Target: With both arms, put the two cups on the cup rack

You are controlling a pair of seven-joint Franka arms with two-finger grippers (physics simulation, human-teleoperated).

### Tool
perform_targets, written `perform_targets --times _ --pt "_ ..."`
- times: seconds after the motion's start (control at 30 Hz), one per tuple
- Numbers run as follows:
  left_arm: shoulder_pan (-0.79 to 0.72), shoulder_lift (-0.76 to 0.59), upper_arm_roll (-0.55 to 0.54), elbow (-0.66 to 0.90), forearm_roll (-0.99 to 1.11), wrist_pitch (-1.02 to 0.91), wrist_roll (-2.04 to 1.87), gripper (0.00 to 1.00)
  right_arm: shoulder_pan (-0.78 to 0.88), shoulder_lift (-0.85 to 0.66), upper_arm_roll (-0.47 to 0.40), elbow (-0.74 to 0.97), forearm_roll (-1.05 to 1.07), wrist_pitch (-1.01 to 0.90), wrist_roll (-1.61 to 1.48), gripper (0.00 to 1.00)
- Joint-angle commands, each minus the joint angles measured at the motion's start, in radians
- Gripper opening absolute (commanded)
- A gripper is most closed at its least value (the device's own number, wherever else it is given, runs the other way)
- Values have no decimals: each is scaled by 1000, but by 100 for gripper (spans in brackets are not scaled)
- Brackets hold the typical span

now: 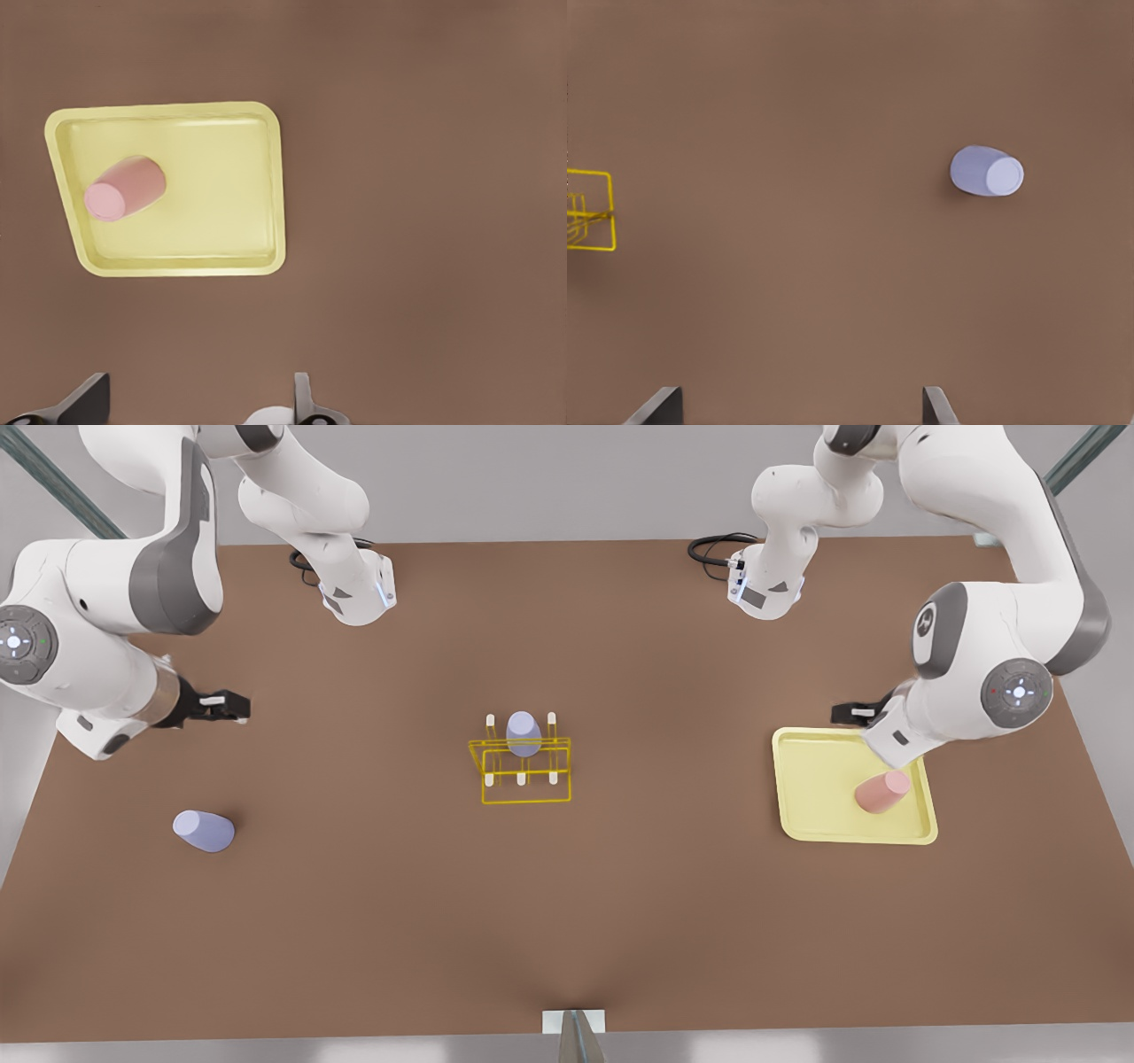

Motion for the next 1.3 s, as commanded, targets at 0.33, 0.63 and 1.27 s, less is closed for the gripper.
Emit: perform_targets --times 0.33,0.63,1.27 --pt "283 266 32 -15 -80 530 381 100 -266 426 -3 3 -70 486 -256 100" --pt "293 247 104 -369 -79 809 461 100 -368 466 -4 -190 -131 866 -456 100" --pt "267 253 130 -504 -83 862 381 100 -423 480 0 -430 -70 1093 -451 100"
